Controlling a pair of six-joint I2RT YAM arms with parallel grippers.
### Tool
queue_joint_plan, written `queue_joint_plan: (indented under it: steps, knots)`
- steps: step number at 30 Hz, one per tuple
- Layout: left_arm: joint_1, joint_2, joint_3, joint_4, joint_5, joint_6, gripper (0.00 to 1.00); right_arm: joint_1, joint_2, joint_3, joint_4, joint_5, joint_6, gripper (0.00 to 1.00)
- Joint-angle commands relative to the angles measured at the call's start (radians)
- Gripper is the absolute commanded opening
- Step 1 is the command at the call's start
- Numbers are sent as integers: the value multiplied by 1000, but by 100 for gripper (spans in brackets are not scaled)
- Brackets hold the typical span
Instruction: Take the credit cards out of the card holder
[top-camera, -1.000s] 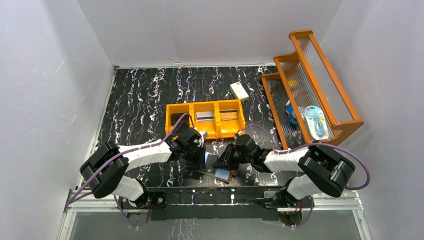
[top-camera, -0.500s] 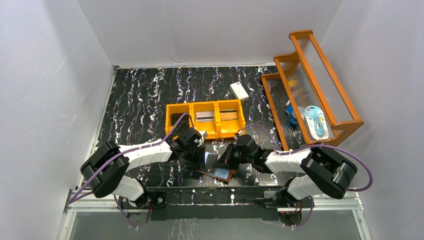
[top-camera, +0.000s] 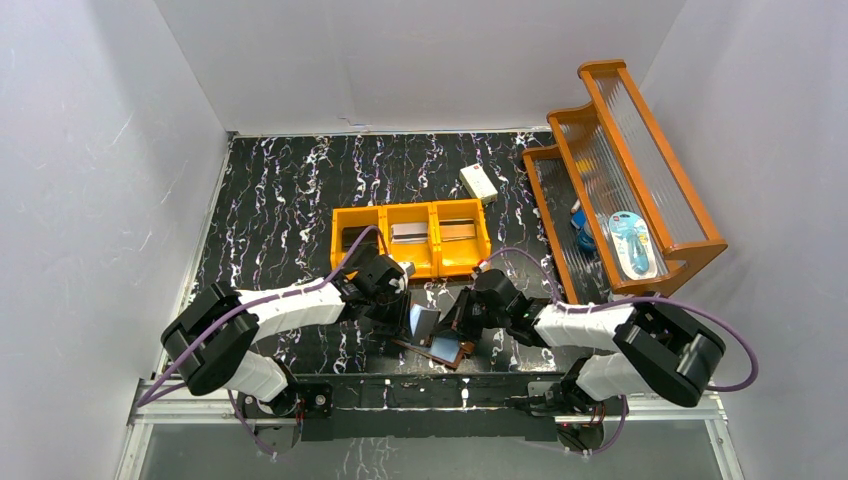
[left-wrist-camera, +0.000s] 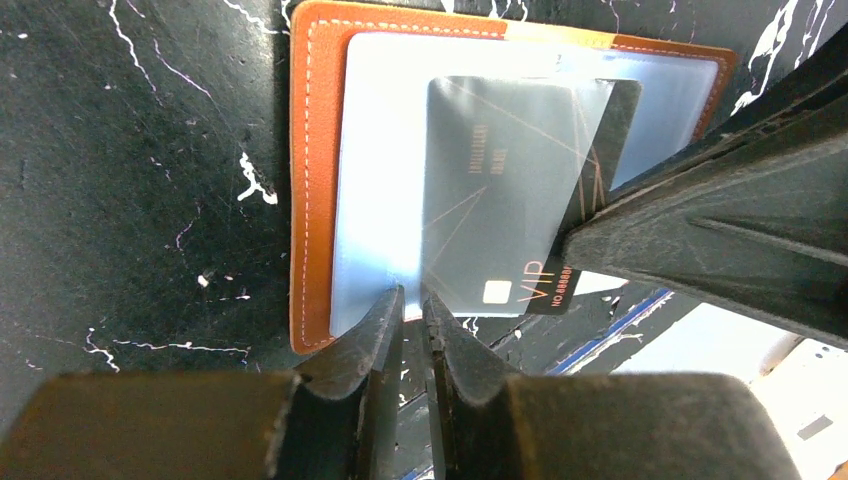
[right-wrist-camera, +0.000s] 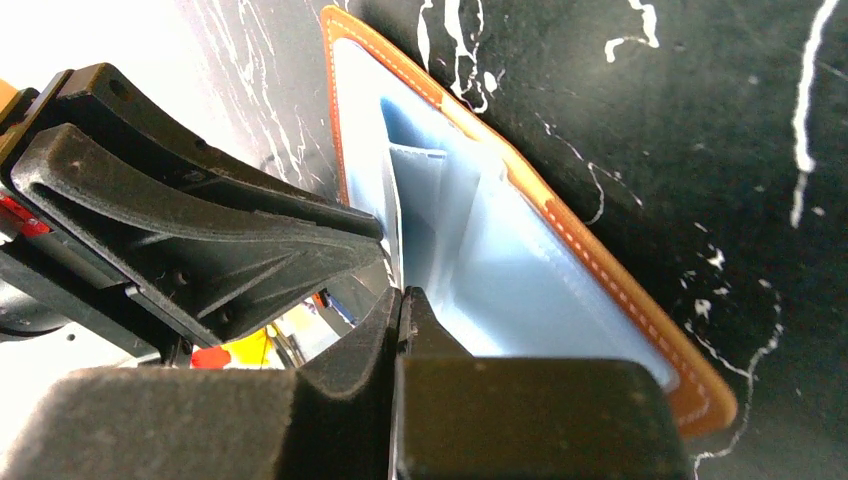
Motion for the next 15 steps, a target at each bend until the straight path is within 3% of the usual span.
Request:
queue_joint_plan:
  steps: [1,15]
  knots:
    - [-5,34,-27,-85,-81,12,13,-12,-53,22,-103,33,-12,5]
    - [-11,-12,-32,-75,-40,-1,15,-47,-89,13,-241,94,4,6]
